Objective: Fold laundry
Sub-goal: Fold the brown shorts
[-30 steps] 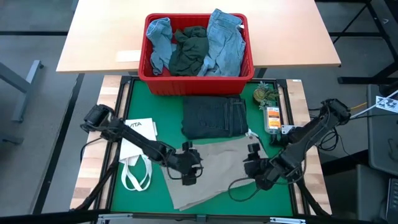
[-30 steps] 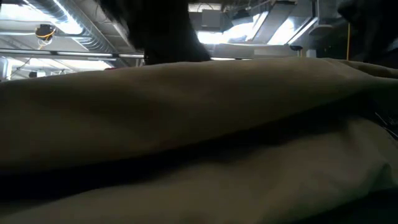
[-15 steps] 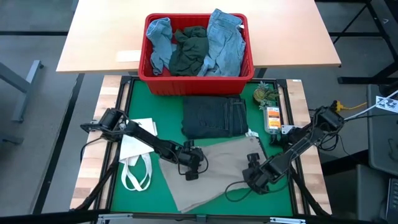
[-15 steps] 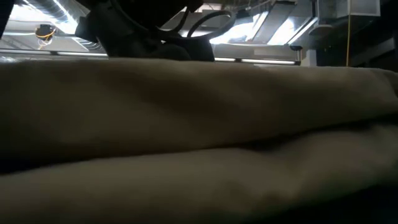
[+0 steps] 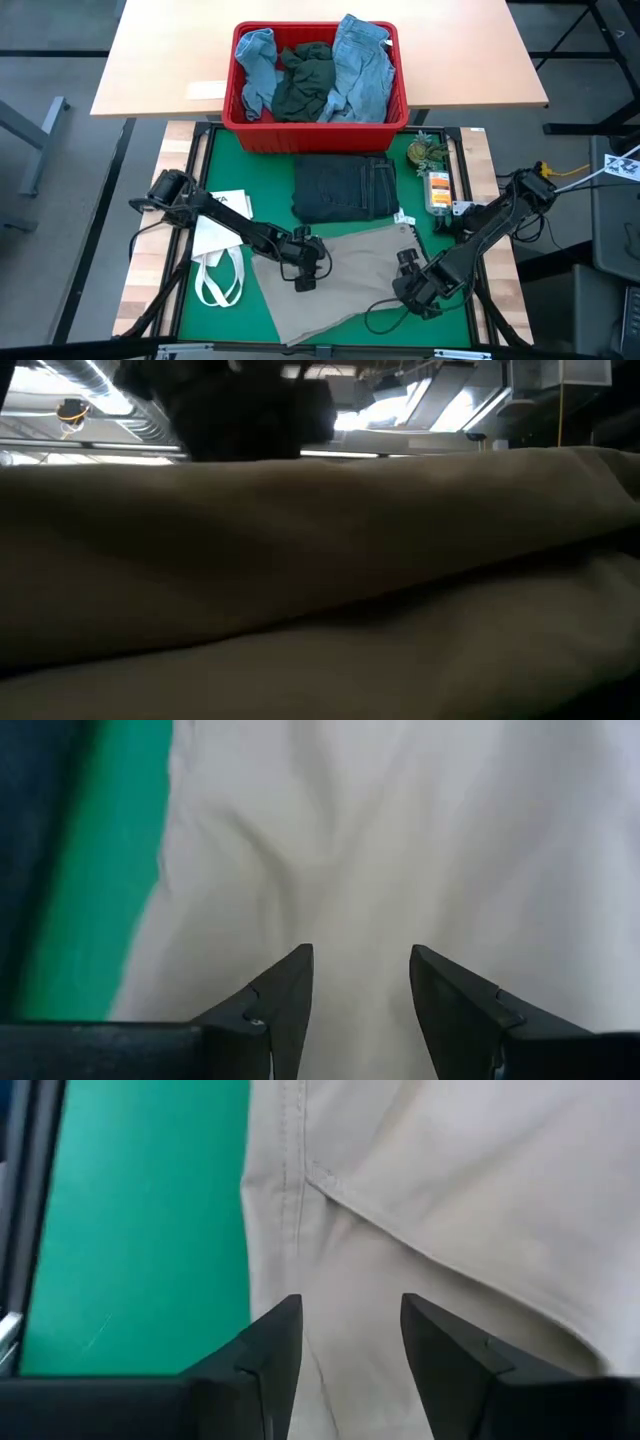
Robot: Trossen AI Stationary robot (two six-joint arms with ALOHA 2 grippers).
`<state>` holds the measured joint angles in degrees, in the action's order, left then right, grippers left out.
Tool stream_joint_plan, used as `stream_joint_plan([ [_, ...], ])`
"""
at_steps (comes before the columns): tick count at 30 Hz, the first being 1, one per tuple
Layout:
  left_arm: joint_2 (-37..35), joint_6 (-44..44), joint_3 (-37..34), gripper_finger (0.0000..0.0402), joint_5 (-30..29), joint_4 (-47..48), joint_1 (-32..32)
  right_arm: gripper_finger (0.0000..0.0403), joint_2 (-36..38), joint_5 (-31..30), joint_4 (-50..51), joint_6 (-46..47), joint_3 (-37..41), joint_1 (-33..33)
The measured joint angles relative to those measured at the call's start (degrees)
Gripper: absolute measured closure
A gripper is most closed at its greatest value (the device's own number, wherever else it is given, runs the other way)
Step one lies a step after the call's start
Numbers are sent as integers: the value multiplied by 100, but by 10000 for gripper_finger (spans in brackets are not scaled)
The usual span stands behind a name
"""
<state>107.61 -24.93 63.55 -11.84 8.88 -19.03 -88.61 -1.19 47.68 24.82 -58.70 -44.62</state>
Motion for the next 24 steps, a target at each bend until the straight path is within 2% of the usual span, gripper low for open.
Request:
stream_joint_plan([
  [3, -261, 2, 0, 239, 3, 0, -28, 233, 49, -334, 540, -155, -374, -2],
  [10, -715, -4, 4, 239, 136, -37, -235, 233, 49, -1679, 1624, -346, -799, 151],
  [15, -666, -102, 5, 239, 448, -78, -551, 233, 49, -1788, 1975, -631, -652, 643],
  [24, -101, -821, 13, 239, 402, -325, -1286, 233, 45, -1727, 1787, -716, 297, 1667],
])
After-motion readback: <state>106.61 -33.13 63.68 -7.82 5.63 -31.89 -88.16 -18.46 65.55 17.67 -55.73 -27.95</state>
